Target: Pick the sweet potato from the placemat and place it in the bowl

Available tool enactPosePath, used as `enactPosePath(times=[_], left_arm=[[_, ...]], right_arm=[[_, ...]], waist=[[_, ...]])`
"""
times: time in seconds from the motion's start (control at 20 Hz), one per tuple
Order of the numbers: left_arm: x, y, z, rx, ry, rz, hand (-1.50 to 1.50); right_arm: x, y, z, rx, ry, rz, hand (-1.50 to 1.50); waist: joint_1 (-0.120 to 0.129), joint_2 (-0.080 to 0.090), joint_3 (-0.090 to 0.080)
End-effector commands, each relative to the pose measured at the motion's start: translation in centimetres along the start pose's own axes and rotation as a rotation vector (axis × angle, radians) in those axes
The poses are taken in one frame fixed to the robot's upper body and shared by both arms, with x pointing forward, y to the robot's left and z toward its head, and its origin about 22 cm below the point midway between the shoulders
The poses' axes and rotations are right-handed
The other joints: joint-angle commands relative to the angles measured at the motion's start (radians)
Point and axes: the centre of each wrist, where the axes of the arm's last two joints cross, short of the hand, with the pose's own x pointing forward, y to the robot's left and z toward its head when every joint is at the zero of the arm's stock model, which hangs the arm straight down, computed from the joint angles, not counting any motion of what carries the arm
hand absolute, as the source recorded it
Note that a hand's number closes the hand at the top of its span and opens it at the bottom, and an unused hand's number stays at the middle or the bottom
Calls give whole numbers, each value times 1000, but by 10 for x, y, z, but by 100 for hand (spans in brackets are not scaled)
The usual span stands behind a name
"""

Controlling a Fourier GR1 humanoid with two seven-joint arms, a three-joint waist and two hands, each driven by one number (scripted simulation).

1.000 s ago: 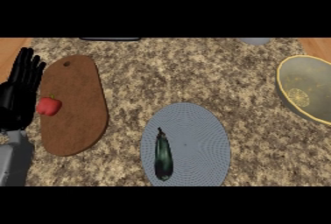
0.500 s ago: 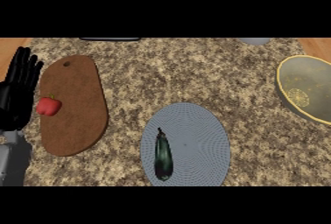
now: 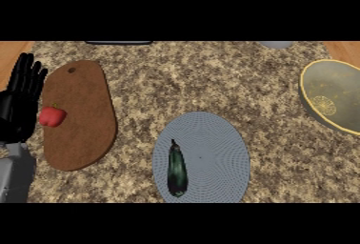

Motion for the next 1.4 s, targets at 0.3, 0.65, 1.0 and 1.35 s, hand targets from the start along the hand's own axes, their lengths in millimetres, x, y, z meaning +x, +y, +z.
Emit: enactPosePath(times=[0.3,0.65,1.0,1.35], left_arm=[[-5,-10,1,-9,-10,1,0],[13,10,-1,-21,4,0,0],[-1,7,-6,7,-6,16,0],[11,2,-13,-11,-27,-6,0]], right_arm=[[-13,74,-28,26,179,-211,-150],[-31,94,-21,-169,61,-460,-150],[-55,39,0,-493,80,-593,-150],[-121,15,69,-573,171,-684,-150]], waist=[[9,5,2],[9,3,3],[2,8,3],[0,10,5]])
